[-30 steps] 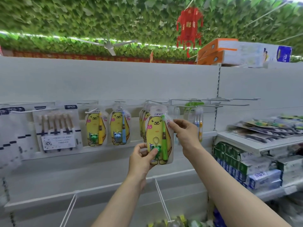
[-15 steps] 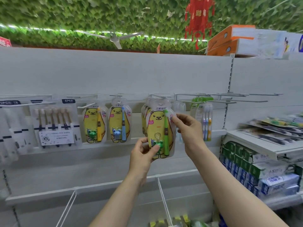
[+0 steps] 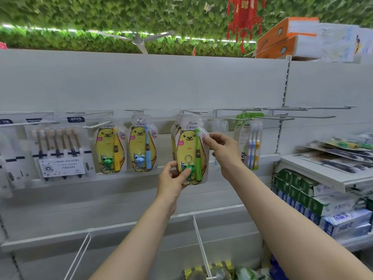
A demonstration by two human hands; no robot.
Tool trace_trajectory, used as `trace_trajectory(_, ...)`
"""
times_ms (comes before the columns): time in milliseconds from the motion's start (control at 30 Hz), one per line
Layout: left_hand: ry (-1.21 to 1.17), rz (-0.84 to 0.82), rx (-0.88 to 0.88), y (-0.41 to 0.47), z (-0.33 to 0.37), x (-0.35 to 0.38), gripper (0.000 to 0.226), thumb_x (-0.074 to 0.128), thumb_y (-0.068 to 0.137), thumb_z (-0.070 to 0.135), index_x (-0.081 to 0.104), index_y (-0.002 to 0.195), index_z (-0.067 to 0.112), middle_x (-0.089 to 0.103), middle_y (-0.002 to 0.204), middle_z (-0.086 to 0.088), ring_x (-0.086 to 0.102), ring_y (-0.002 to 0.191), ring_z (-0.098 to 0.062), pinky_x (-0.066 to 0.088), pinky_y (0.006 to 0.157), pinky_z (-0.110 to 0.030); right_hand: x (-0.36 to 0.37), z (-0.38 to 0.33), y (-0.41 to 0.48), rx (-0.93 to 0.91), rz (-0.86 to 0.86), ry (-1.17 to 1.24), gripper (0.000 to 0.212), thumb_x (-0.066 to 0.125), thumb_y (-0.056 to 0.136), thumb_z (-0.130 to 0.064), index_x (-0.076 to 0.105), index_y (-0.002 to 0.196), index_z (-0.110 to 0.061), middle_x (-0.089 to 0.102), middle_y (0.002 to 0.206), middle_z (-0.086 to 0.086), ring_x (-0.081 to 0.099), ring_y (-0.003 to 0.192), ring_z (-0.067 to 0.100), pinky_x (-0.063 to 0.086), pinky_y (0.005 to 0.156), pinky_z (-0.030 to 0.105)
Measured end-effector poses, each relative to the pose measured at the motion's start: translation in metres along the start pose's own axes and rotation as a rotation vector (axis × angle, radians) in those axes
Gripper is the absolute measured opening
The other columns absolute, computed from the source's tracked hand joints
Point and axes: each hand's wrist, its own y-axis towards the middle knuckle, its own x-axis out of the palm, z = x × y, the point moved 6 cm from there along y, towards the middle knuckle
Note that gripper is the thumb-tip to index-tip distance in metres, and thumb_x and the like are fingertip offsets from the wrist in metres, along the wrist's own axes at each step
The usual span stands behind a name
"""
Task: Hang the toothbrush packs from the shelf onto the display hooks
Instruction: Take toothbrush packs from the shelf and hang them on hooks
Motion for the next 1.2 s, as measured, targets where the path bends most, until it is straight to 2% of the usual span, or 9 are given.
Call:
trace_trajectory(133, 0.004, 0.013, 0.004, 0.011, -0.004, 0.001, 0.026, 0.071, 0.088, 0.008, 0.059, 0.109, 0.019, 0.07, 0.103, -0.01, 0.069, 0.096, -0.024, 0.057, 0.071, -0.031, 0.002, 0.005, 0.009, 0.003, -0.009, -0.006, 0.015, 0.073, 0.089, -0.014, 0.072, 0.102, -0.008, 0.069, 0.085, -0.001, 0.062, 0.077, 0.007, 0.044, 0.056, 0.006)
trace_trajectory(267, 0.029, 0.033, 0.013, 0.017, -0.008, -0.001, 0.032, 0.072, 0.088, 0.009, 0.059, 0.116, 0.016, 0.07, 0.102, -0.006, 0.068, 0.097, -0.021, 0.058, 0.082, -0.036, 0.002, 0.011, 0.016, 0.004, -0.028, -0.013, 0.013, 0.074, 0.089, -0.017, 0.072, 0.1, -0.011, 0.07, 0.085, -0.003, 0.064, 0.079, 0.006, 0.045, 0.061, 0.011)
trace_trajectory(400, 0.039, 0.051, 0.029, 0.02, -0.008, -0.003, 0.027, 0.072, 0.088, 0.01, 0.059, 0.107, 0.024, 0.07, 0.101, -0.003, 0.067, 0.096, -0.019, 0.058, 0.086, -0.038, 0.004, 0.014, 0.019, 0.003, -0.043, 0.001, 0.011, 0.072, 0.09, -0.014, 0.071, 0.1, -0.01, 0.07, 0.083, -0.003, 0.063, 0.073, 0.003, 0.045, 0.056, 0.006)
trace_trajectory(600, 0.066, 0.059, 0.032, 0.018, -0.005, 0.0, 0.023, 0.07, 0.089, 0.008, 0.059, 0.101, 0.025, 0.07, 0.099, -0.001, 0.067, 0.095, -0.018, 0.058, 0.083, -0.036, 0.005, 0.015, 0.021, 0.018, -0.036, -0.032, 0.016, 0.07, 0.092, -0.015, 0.072, 0.105, -0.008, 0.071, 0.089, -0.002, 0.064, 0.079, 0.004, 0.045, 0.056, 0.005)
trace_trajectory(800, 0.086, 0.084, -0.019, 0.013, 0.0, 0.002, 0.022, 0.069, 0.09, 0.009, 0.058, 0.104, 0.022, 0.069, 0.101, -0.003, 0.067, 0.093, -0.018, 0.057, 0.075, -0.031, 0.005, 0.013, 0.022, 0.067, -0.026, -0.088, 0.015, 0.072, 0.09, -0.019, 0.073, 0.102, -0.01, 0.072, 0.092, 0.0, 0.064, 0.081, 0.008, 0.044, 0.066, 0.019)
trace_trajectory(933, 0.125, 0.121, -0.027, -0.003, 0.005, 0.001, 0.027, 0.071, 0.089, 0.013, 0.056, 0.111, 0.02, 0.064, 0.096, 0.001, 0.062, 0.086, -0.011, 0.052, 0.08, -0.031, 0.001, 0.003, 0.013, 0.089, -0.035, -0.128, 0.021, 0.075, 0.089, -0.026, 0.072, 0.104, -0.012, 0.072, 0.095, 0.002, 0.066, 0.087, 0.014, 0.047, 0.07, 0.023)
trace_trajectory(1067, 0.281, 0.205, -0.041, -0.022, 0.018, -0.015, 0.049, 0.076, 0.086, 0.02, 0.053, 0.128, 0.013, 0.06, 0.104, 0.001, 0.056, 0.099, -0.016, 0.044, 0.087, -0.031, -0.008, -0.017, -0.005, 0.049, -0.069, -0.243, 0.034, 0.075, 0.089, -0.028, 0.064, 0.117, -0.012, 0.066, 0.098, -0.004, 0.062, 0.088, 0.007, 0.047, 0.07, 0.019)
trace_trajectory(1200, 0.534, 0.178, 0.033, -0.049, 0.049, -0.02, 0.058, 0.078, 0.083, 0.024, 0.05, 0.134, 0.014, 0.059, 0.128, -0.008, 0.056, 0.111, -0.02, 0.047, 0.097, -0.037, -0.018, -0.039, -0.032, 0.006, -0.167, -0.524, 0.051, 0.072, 0.09, -0.032, 0.056, 0.133, -0.01, 0.061, 0.124, 0.007, 0.059, 0.109, 0.019, 0.049, 0.092, 0.034)
